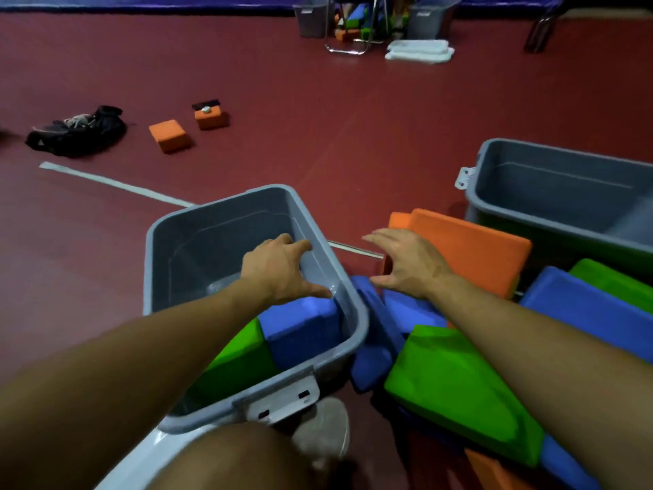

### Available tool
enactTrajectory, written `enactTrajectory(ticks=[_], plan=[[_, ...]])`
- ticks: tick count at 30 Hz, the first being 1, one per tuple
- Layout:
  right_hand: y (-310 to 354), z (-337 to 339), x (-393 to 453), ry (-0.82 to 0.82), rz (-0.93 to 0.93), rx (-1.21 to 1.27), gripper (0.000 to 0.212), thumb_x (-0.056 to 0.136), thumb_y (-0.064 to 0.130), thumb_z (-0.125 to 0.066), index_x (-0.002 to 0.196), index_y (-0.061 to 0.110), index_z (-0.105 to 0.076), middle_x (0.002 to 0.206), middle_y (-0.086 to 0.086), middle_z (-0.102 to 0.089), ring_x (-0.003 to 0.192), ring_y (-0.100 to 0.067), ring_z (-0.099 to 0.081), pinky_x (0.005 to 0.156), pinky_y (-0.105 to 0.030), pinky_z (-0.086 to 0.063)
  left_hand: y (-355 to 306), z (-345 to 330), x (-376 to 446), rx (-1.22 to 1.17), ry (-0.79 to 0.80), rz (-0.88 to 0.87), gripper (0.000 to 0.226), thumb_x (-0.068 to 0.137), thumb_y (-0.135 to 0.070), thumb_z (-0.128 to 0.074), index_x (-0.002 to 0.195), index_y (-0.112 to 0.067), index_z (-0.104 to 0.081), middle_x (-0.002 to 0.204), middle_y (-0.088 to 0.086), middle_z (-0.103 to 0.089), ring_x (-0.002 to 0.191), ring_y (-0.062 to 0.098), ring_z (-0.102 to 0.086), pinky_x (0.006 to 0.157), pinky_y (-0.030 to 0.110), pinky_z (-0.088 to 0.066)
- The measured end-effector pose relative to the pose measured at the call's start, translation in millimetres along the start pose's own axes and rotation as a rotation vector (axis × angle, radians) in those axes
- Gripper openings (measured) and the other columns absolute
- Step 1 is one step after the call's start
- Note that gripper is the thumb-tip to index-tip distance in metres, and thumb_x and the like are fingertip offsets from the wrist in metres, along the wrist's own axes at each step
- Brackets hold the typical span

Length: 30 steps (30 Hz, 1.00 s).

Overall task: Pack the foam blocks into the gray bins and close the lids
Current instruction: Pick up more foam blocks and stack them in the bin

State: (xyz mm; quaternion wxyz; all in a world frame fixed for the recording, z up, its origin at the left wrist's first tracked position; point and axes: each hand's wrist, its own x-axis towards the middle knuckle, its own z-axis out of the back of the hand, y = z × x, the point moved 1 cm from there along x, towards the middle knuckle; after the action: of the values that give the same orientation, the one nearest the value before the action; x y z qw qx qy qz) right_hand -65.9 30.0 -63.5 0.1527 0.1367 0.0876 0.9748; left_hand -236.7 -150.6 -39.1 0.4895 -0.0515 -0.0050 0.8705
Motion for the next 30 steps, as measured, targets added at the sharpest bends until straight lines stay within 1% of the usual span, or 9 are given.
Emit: enactTrajectory(ticks=[4, 8, 11, 14, 17, 19, 24, 27, 30], plan=[[-55.8, 34.7, -32.9, -0.016, -0.170, -0.044, 0.084, 0.061, 0.039, -0.085, 0.135, 0.013, -0.055, 0.135, -0.012, -0.057, 0.122, -0.032, -0.053, 0.106, -0.041, -0.041, -69.1, 18.1, 41.7, -0.046, 0.003, -0.092, 0.105, 0.046, -0.095, -0.057, 0.133, -0.038, -0.046, 0.129, -0.004, -0.055, 0.113, 0.027, -0.058, 0.085, 0.045, -0.051], [-105.5, 47.1, -53.9, 0.025, -0.342, -0.148, 0.099, 0.060, 0.055, -0.081, 0.144, 0.022, -0.042, 0.145, -0.007, -0.045, 0.125, -0.030, -0.047, 0.108, -0.039, -0.038, -128.9, 16.8, 73.2, -0.067, 0.018, -0.158, 0.108, 0.035, -0.096, -0.055, 0.128, -0.041, -0.046, 0.125, -0.003, -0.058, 0.113, 0.029, -0.059, 0.089, 0.046, -0.051], [-135.9, 43.7, -61.8, -0.027, -0.480, -0.153, 0.108, 0.057, 0.058, -0.081, 0.148, 0.022, -0.035, 0.148, -0.008, -0.038, 0.128, -0.032, -0.040, 0.109, -0.042, -0.037, -160.5, 6.0, 84.1, -0.107, 0.014, -0.191, 0.102, 0.040, -0.091, -0.063, 0.128, -0.042, -0.046, 0.122, -0.004, -0.058, 0.111, 0.029, -0.059, 0.089, 0.045, -0.051], [-159.3, 30.4, -71.4, -0.091, -0.667, -0.111, 0.112, 0.059, 0.056, -0.083, 0.149, 0.019, -0.028, 0.149, -0.014, -0.032, 0.130, -0.038, -0.037, 0.108, -0.044, -0.037, -176.4, -15.0, 87.1, -0.182, 0.012, -0.210, 0.106, 0.039, -0.092, -0.059, 0.131, -0.040, -0.045, 0.123, -0.005, -0.059, 0.112, 0.025, -0.059, 0.089, 0.047, -0.052], [-176.9, 19.4, -83.0, 0.007, -0.836, 0.031, 0.122, 0.059, 0.052, -0.086, 0.152, 0.021, -0.014, 0.147, -0.019, -0.030, 0.128, -0.042, -0.041, 0.105, -0.047, -0.041, -183.1, -27.2, 89.9, -0.198, 0.018, -0.239, 0.107, 0.041, -0.092, -0.059, 0.132, -0.039, -0.045, 0.121, -0.005, -0.059, 0.110, 0.023, -0.060, 0.087, 0.047, -0.053], [-182.8, 17.2, -88.1, 0.045, -0.826, 0.084, 0.118, 0.060, 0.044, -0.086, 0.151, 0.025, -0.015, 0.140, -0.018, -0.035, 0.122, -0.041, -0.049, 0.101, -0.046, -0.045, -189.7, -26.3, 94.5, -0.210, -0.014, -0.247, 0.101, 0.047, -0.088, -0.064, 0.133, -0.039, -0.046, 0.121, -0.005, -0.058, 0.110, 0.023, -0.058, 0.087, 0.047, -0.053], [-178.6, 25.6, -91.9, -0.102, -0.704, 0.097, 0.075, 0.062, 0.022, -0.081, 0.130, 0.025, -0.047, 0.130, -0.004, -0.039, 0.105, -0.035, -0.057, 0.091, -0.037, -0.048, -212.7, -18.1, 100.4, -0.231, -0.114, -0.327, 0.095, 0.051, -0.083, -0.068, 0.132, -0.038, -0.048, 0.121, -0.004, -0.057, 0.115, 0.025, -0.050, 0.091, 0.043, -0.050], [-169.0, 28.6, -89.2, -0.160, -0.606, 0.190, 0.080, 0.058, 0.021, -0.084, 0.129, 0.033, -0.048, 0.125, 0.003, -0.041, 0.105, -0.027, -0.056, 0.089, -0.034, -0.050, -220.3, -13.8, 100.9, -0.239, -0.166, -0.367, 0.092, 0.053, -0.082, -0.068, 0.131, -0.037, -0.049, 0.117, -0.002, -0.057, 0.111, 0.027, -0.051, 0.094, 0.043, -0.047], [-153.5, 30.6, -83.1, -0.181, -0.536, 0.316, 0.093, 0.053, 0.023, -0.089, 0.131, 0.038, -0.041, 0.118, 0.003, -0.043, 0.103, -0.020, -0.056, 0.085, -0.039, -0.055, -219.8, -10.8, 99.0, -0.230, -0.195, -0.406, 0.092, 0.055, -0.080, -0.067, 0.133, -0.034, -0.049, 0.118, -0.001, -0.056, 0.111, 0.026, -0.051, 0.095, 0.044, -0.046]])
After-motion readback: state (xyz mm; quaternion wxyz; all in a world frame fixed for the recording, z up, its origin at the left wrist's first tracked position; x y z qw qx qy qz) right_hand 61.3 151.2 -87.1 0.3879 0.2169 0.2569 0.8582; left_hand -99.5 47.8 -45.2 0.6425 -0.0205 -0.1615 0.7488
